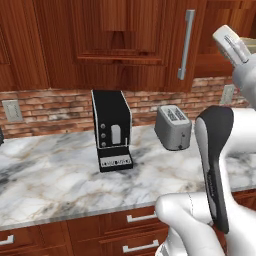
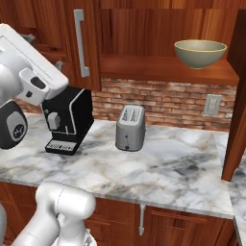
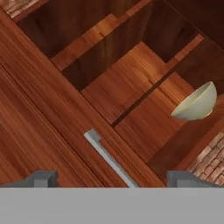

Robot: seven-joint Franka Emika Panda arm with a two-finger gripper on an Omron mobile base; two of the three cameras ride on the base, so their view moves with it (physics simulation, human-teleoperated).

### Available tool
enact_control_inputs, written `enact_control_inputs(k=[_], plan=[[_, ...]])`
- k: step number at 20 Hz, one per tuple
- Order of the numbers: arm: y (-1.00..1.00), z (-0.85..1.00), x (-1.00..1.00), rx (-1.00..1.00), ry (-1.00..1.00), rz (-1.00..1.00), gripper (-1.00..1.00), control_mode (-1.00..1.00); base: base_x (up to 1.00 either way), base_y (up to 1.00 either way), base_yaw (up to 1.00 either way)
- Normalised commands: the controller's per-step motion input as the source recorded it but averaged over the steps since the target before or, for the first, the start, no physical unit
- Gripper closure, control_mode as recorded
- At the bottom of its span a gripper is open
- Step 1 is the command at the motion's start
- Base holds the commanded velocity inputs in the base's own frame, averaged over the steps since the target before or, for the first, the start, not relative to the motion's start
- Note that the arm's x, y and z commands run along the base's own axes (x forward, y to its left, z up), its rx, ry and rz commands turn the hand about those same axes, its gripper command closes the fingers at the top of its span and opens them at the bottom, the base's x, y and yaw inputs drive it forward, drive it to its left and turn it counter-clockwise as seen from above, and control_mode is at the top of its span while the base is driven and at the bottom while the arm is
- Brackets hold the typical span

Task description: Move the bowls from the cabinet to the plates on the dining table.

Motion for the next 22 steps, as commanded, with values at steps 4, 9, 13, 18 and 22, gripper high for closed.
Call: enact_control_inputs(k=[4, 9, 13, 18, 22], plan=[[-0.2, 0.09, -0.01, 0.39, 0.06, 0.07, -1.0, -1.0, 0.0, 0.0, 0.0], [-0.14, -0.04, -0.02, 0.2, 0.05, 0.09, -1.0, -1.0, 0.0, 0.0, 0.0], [-0.33, -0.18, -0.18, 0.07, 0.02, 0.17, -1.0, -1.0, 0.0, 0.0, 0.0], [-0.4, -0.46, -0.09, -0.05, 0.0, 0.24, -1.0, -1.0, 0.0, 0.0, 0.0], [-0.34, -0.63, 0.0, -0.2, 0.0, 0.31, -1.0, -1.0, 0.0, 0.0, 0.0]])
